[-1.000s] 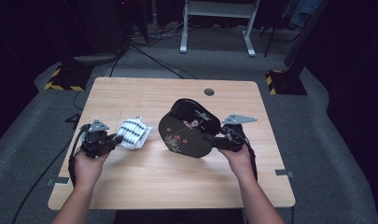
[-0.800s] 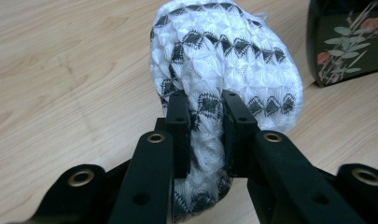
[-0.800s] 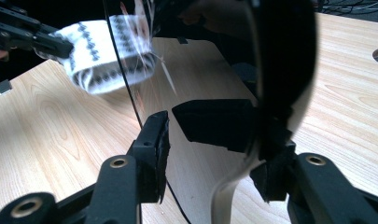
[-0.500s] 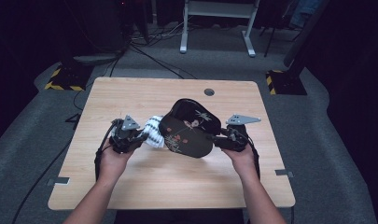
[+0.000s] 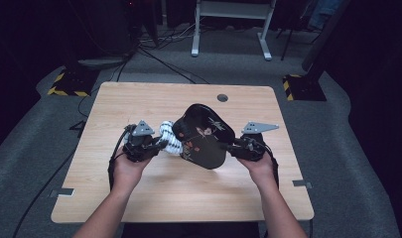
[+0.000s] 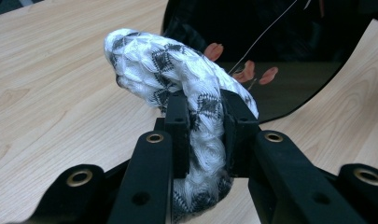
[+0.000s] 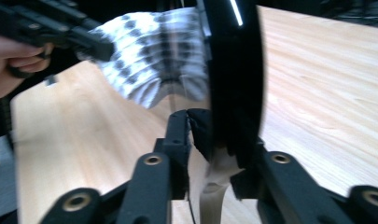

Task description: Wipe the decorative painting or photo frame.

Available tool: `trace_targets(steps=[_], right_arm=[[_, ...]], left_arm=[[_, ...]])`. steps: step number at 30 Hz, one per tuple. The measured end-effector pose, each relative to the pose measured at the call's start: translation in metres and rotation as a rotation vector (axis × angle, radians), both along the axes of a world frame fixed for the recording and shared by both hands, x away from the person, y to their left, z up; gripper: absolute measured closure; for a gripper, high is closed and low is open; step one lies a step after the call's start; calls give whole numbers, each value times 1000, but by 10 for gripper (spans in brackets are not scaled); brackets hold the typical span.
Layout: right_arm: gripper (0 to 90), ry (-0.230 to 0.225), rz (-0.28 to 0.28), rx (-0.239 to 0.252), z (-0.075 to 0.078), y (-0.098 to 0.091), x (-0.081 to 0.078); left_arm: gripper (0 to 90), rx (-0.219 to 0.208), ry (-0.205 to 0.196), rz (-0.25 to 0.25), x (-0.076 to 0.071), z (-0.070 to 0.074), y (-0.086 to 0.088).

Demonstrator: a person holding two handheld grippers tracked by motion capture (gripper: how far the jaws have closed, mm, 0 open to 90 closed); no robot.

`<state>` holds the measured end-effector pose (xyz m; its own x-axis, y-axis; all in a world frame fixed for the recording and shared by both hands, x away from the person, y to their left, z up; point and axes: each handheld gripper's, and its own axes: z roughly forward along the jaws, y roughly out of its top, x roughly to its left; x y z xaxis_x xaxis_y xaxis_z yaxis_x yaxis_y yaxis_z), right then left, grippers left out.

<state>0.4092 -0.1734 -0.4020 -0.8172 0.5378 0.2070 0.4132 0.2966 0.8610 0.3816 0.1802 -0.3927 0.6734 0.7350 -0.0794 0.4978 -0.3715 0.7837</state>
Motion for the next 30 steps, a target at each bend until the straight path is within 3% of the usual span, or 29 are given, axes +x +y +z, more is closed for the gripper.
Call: trace_targets(steps=[1, 14, 21, 30], right_arm=[[783, 7, 34, 11, -1, 0, 0], [787, 14, 128, 6, 1, -1, -3], [787, 12, 179, -10, 3, 4, -9], [789, -11, 187, -53, 5, 9, -14]], left_arm=[[756, 3, -4, -1, 0, 1, 0], [756, 3, 0, -6, -5, -1, 3], [755, -1, -41, -49, -8, 15, -10], [755, -19, -86, -97, -7, 30, -35]])
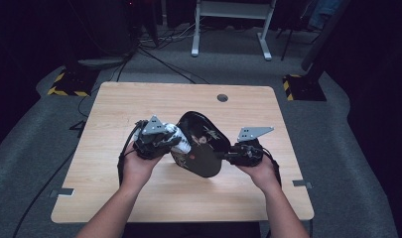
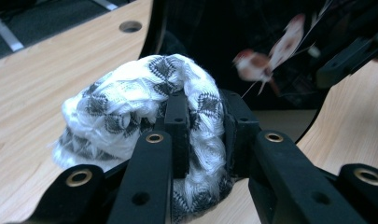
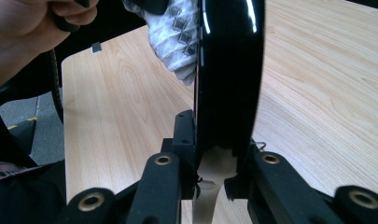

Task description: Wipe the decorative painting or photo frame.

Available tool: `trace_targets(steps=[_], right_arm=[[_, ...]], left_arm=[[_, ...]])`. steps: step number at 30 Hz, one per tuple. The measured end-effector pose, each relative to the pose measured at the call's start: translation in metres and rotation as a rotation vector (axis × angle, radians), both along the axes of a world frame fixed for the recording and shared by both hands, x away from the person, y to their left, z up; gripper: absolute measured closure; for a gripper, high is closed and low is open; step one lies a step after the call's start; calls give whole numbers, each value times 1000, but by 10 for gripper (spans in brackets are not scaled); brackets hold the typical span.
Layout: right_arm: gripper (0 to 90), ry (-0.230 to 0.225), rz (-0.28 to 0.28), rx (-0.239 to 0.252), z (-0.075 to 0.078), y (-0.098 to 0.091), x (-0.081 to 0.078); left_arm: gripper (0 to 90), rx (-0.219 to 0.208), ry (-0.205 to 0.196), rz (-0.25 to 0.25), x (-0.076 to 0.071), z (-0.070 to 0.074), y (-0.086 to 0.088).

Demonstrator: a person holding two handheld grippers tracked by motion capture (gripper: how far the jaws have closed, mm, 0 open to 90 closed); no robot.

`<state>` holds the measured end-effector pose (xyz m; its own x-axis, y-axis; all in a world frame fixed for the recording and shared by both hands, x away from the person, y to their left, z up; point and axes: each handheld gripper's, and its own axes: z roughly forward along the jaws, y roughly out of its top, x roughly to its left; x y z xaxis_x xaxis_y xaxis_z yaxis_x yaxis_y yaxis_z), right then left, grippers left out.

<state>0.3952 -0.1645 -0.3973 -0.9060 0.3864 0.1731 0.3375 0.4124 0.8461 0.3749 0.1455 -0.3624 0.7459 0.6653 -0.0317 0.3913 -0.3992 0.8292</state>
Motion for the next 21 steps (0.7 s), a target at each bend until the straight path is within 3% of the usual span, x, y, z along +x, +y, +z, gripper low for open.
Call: trace_targets(steps=[6, 17, 21], right_arm=[[788, -23, -8, -35, 3, 4, -4], [786, -40, -14, -53, 4, 6, -6], [786, -44, -15, -60, 4, 7, -6]], left_arm=[[754, -17, -32, -16, -2, 11, -9], [754, -27, -109, -60, 0, 45, -24], [753, -37, -123, -65, 0, 49, -26]])
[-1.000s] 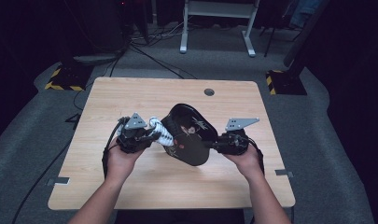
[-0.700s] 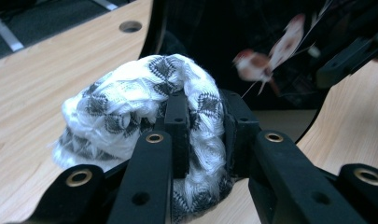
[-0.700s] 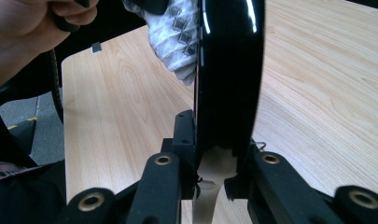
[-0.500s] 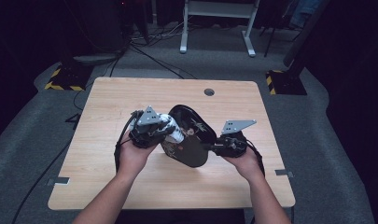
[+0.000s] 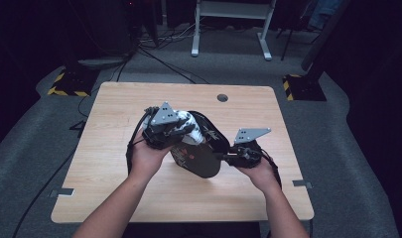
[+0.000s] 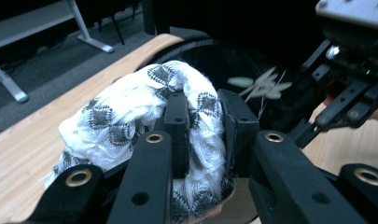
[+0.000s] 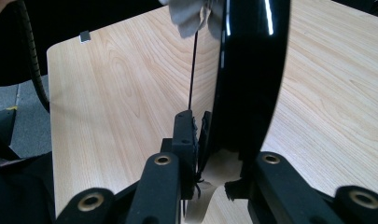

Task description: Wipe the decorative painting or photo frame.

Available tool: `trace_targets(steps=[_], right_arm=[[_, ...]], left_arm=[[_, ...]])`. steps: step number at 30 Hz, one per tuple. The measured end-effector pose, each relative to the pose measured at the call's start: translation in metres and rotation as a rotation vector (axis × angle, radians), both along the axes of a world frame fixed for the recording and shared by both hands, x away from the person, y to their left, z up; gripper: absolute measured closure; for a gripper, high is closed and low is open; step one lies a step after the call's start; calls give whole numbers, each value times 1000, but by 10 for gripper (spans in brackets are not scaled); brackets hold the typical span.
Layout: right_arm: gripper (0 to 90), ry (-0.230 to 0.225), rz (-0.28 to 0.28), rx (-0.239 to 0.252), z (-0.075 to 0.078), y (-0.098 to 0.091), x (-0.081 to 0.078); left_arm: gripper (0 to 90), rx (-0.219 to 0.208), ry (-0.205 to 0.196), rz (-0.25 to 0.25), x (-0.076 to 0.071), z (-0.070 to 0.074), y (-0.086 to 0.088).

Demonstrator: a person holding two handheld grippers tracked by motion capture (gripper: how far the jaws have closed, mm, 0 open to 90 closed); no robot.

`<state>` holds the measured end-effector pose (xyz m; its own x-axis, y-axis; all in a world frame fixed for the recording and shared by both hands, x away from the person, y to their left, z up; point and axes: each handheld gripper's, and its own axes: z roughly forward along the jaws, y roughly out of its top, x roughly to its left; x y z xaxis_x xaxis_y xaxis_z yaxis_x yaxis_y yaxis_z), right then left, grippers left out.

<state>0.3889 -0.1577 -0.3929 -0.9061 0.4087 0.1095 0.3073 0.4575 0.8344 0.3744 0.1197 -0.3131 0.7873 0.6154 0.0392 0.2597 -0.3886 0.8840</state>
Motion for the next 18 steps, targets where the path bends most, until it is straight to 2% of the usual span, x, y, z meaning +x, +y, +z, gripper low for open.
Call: trace_targets(steps=[4, 8, 12, 18], right_arm=[[785, -2, -1, -2, 0, 1, 0], [784, -2, -4, -3, 0, 1, -1], [784, -4, -3, -4, 0, 2, -1], [783, -7, -6, -10, 0, 3, -2]], left_arm=[[754, -8, -5, -5, 0, 3, -3], [754, 12, -22, -11, -1, 5, -7], [755, -8, -10, -23, -1, -2, -6], [757, 24, 14, -32, -3, -16, -9]])
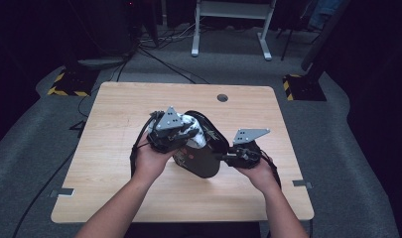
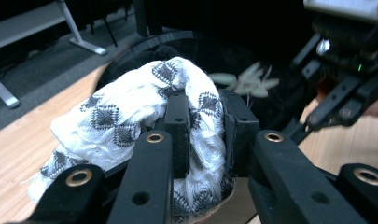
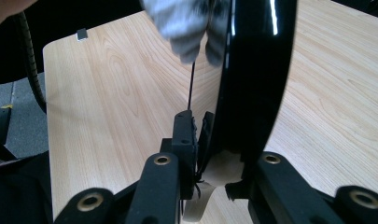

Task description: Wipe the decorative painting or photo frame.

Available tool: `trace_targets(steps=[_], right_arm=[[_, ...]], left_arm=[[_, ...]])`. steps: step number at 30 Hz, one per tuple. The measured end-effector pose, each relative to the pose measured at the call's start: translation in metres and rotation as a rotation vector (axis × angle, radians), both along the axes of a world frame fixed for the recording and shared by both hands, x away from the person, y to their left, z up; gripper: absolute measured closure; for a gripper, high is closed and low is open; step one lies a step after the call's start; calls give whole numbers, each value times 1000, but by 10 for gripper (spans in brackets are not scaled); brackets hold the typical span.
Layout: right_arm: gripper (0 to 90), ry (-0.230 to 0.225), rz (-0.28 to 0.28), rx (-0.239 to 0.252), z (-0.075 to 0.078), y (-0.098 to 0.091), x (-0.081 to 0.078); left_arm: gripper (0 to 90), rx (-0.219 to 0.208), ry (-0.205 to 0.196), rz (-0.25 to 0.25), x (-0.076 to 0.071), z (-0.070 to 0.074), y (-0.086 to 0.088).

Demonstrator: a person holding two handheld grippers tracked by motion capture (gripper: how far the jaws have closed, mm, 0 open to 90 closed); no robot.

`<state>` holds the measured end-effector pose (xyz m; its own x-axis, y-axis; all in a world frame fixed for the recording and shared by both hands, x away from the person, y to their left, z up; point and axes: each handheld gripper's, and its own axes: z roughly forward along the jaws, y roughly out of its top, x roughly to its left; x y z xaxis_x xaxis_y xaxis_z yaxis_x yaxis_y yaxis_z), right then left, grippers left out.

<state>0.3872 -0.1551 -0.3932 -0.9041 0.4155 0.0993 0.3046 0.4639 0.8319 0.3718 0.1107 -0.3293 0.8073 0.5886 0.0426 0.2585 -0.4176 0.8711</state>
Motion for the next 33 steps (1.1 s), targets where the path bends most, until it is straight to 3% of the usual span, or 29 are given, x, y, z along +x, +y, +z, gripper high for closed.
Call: trace_targets(steps=[10, 23, 26, 33], right_arm=[[784, -1, -4, -4, 1, 1, 0], [782, -5, -5, -7, 0, 1, -2], [782, -8, -4, -9, 1, 1, -2], [783, -5, 0, -5, 0, 1, -1]], left_arm=[[756, 35, -43, -20, -4, 18, -13], [759, 22, 10, -22, -3, -14, -3], [760, 22, 14, -15, -2, -10, -2], [760, 22, -28, 0, -1, 11, -1]])
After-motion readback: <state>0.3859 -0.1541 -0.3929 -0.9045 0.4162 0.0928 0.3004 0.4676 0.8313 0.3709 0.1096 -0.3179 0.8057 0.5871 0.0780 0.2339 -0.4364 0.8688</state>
